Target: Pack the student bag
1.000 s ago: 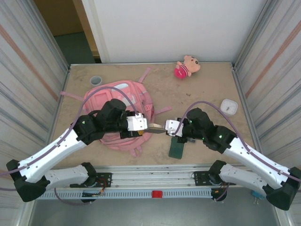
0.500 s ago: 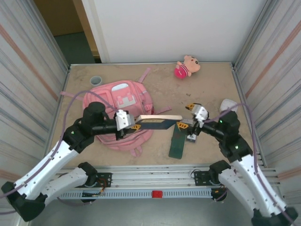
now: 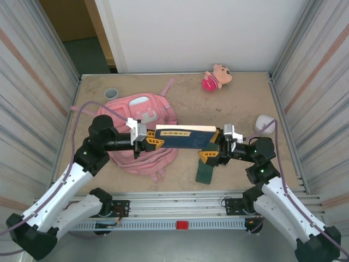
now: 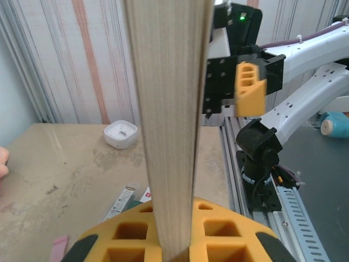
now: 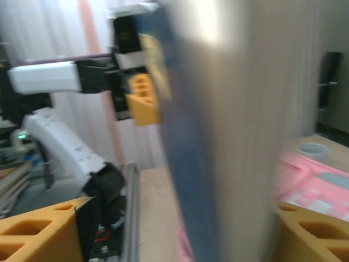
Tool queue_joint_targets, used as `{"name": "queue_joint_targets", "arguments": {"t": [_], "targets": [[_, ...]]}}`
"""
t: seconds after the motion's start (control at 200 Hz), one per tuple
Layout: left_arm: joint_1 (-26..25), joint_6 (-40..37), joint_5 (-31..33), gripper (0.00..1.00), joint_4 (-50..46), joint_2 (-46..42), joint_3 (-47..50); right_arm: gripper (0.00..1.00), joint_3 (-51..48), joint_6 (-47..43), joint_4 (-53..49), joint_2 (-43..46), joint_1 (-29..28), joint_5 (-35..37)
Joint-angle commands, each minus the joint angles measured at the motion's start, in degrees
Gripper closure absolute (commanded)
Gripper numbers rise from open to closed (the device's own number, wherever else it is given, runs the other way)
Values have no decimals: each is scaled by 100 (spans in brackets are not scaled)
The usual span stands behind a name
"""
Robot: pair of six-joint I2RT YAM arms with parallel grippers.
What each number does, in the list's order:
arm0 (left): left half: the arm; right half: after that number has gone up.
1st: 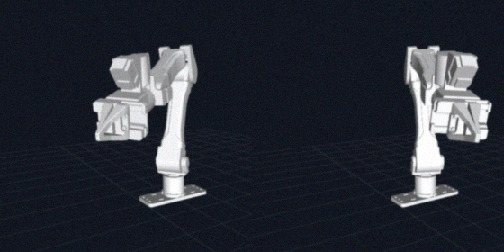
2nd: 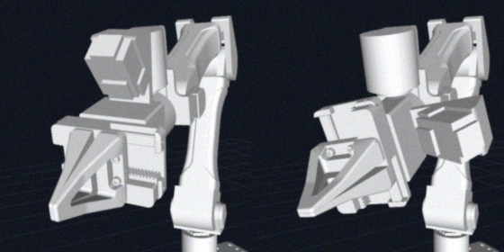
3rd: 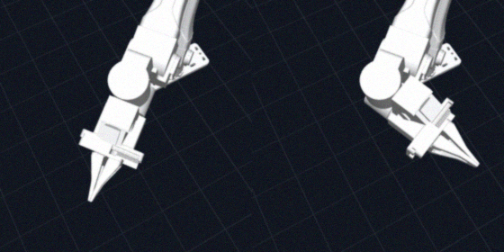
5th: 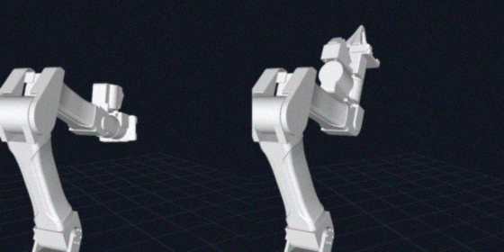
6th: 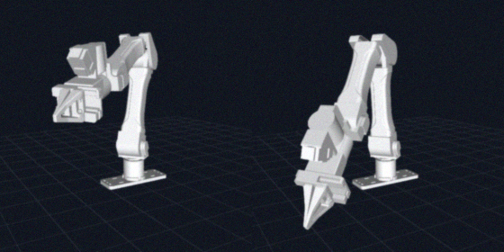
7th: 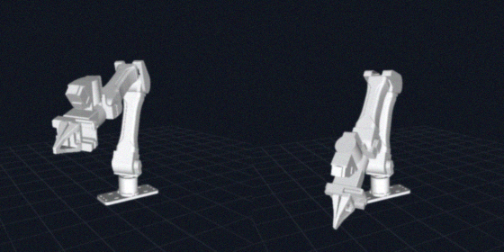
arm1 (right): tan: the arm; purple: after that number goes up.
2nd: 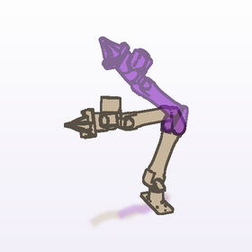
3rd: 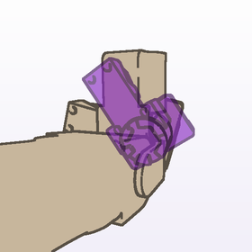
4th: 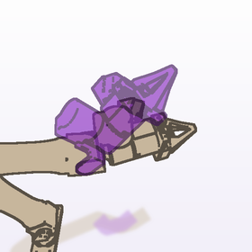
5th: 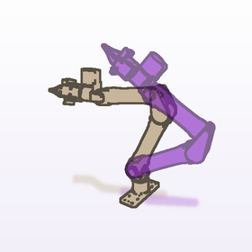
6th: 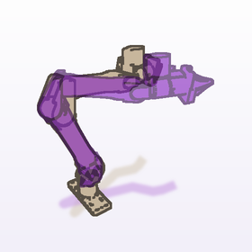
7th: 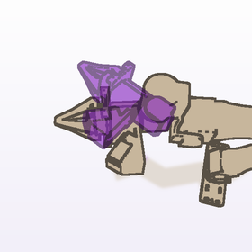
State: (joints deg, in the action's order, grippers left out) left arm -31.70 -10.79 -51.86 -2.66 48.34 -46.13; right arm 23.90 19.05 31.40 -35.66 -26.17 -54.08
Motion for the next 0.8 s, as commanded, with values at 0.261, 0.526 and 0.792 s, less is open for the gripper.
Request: {"name": "queue_joint_targets", "arguments": {"t": [0.261,0.526,0.792], "targets": [[34,-176,897,56,-158,-81,-82,100,394,593,389,-169,646,222],[-106,-1565,4164,24,-2463,-172,-383,100,-444,1448,355,111,1777,2807],[-976,-2359,6168,12,-3643,1234,-400,100,-619,1346,205,82,1785,2837]]}}
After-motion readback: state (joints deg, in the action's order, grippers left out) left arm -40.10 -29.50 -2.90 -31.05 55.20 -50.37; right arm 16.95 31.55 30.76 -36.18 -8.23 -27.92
